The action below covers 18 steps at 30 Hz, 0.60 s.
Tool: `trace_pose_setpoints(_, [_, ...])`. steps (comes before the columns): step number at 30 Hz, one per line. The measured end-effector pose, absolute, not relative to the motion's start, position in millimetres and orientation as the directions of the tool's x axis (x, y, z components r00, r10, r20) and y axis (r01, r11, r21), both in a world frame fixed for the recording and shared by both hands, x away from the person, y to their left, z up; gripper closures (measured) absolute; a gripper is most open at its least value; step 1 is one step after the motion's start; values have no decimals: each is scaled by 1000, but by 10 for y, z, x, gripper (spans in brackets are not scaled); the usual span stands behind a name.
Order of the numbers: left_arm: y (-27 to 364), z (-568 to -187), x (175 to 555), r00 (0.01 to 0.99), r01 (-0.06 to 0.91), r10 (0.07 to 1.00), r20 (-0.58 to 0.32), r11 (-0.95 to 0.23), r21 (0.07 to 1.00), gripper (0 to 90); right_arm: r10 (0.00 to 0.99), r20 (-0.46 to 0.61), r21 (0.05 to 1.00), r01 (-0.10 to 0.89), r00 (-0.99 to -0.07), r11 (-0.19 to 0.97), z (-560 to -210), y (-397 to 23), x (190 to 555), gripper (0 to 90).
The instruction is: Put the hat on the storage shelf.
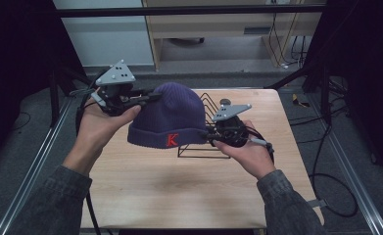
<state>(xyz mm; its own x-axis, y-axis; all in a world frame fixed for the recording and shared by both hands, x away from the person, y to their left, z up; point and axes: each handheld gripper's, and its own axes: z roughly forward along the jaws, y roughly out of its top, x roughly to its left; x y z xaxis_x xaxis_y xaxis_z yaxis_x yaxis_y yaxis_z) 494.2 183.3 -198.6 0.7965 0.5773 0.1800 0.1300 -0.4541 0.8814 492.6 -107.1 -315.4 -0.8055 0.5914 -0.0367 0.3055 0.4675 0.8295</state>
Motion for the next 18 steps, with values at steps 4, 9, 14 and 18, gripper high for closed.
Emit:
trace_pose_setpoints(4, [1769,-1918,5023,785,129,593,177,-436,890,801,607,-46,836,302,-794,459,-3069,-1141,4971,732])
trace_pose_setpoints(9, [1677,-1841,5080,772,120,612,170,-404,907,800,630,-51,848,300,-775,438,-2927,-1264,5032,734])
trace_pose_setpoints(14, [1556,-1820,5186,765,115,615,192,-423,899,800,651,-84,836,302,-755,459,-2856,-1356,5107,739])
trace_pose_setpoints(18, [1464,-1857,5299,761,112,617,200,-428,897,800,680,-105,832,311,-725,460,-2873,-1399,5195,742])
